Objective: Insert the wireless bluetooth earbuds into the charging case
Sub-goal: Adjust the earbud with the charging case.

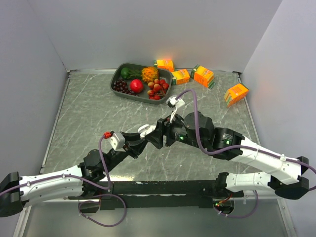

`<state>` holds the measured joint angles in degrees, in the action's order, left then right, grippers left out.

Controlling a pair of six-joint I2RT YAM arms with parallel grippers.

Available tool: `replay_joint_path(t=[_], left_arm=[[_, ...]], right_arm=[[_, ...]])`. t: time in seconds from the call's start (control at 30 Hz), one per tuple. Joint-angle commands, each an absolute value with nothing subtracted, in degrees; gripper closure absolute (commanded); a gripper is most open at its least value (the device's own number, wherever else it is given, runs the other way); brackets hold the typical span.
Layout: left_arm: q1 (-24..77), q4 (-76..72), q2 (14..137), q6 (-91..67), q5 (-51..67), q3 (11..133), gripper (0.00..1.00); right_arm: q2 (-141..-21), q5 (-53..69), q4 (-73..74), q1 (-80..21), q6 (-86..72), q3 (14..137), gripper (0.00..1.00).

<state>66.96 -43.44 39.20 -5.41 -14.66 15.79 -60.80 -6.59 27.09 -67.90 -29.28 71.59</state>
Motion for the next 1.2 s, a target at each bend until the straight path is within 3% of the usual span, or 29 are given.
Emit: replay_joint_path(t=[0.0, 1.17], left_arm=[[66.88, -45.17, 38.32, -5.80, -14.06, 17.67, 0.99], [66.88, -45.61, 39.11, -6.33, -12.22, 18.72, 0.99]], right_arm=[[-60.03, -8.00, 26.63, -67.50, -28.83, 72.95, 0.32], [-65.83, -3.87, 24.87, -66.80, -27.77, 75.94, 0.32]])
